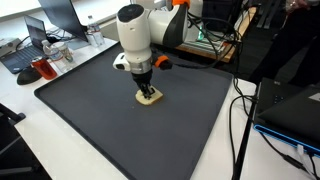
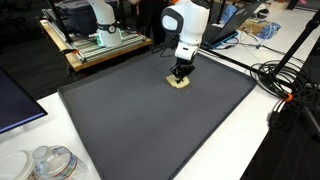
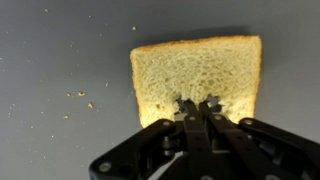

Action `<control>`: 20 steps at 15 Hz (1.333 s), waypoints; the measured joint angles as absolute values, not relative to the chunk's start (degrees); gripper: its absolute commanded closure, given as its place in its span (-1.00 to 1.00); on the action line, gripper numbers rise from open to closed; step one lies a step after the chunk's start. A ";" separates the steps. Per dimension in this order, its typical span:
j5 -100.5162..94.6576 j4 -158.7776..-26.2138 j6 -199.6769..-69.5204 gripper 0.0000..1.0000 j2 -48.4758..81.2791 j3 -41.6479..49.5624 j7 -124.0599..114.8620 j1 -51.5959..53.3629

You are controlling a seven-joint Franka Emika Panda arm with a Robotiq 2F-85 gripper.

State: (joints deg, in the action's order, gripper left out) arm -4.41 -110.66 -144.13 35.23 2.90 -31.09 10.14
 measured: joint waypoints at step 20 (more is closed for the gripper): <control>-4.61 -109.68 -141.58 0.35 35.26 4.47 -31.66 12.45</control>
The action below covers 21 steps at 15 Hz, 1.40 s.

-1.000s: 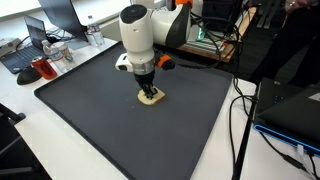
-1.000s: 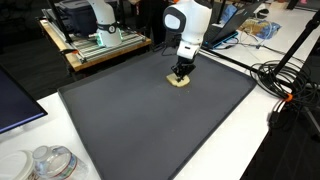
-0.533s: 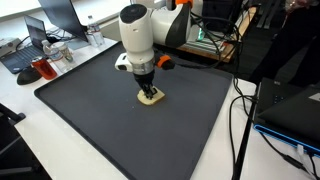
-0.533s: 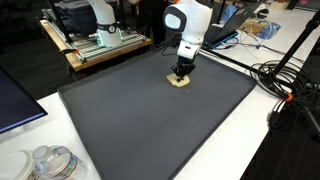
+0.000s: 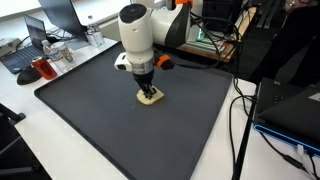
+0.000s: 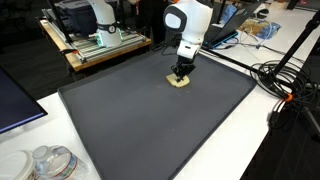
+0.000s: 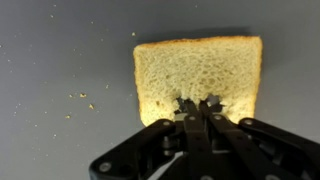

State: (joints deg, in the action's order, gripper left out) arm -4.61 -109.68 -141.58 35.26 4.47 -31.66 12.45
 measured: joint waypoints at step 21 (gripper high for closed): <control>-17.96 -103.87 -127.77 -1.00 32.29 6.34 -50.13 22.74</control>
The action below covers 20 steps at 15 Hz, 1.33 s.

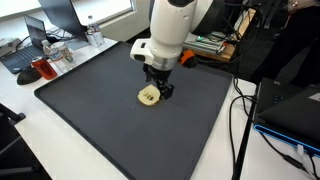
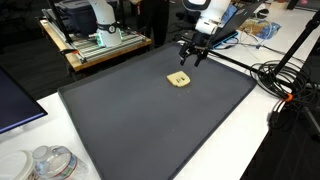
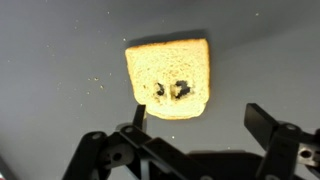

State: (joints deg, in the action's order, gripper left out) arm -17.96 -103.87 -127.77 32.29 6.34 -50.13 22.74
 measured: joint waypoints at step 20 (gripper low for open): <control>-29.38 -99.10 -124.95 -1.00 37.99 6.00 -71.01 25.24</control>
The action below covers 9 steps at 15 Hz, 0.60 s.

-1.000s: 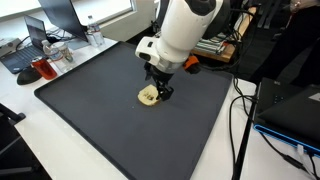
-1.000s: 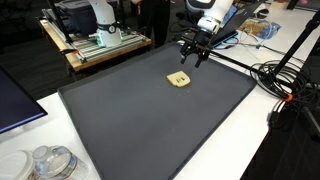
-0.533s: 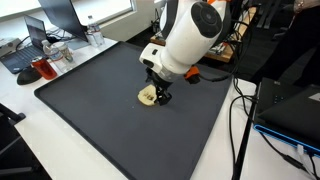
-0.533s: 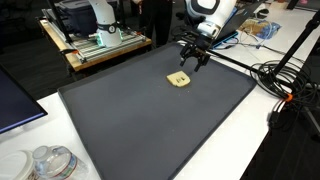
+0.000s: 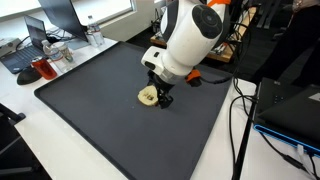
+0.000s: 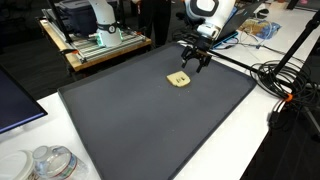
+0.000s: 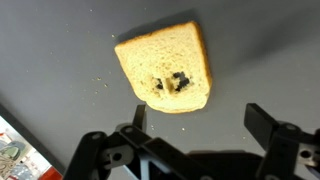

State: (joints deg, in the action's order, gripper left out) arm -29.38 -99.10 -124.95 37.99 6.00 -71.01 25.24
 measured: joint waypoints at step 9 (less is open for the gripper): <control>-28.04 -109.07 -136.52 -1.00 30.08 3.59 -65.34 20.98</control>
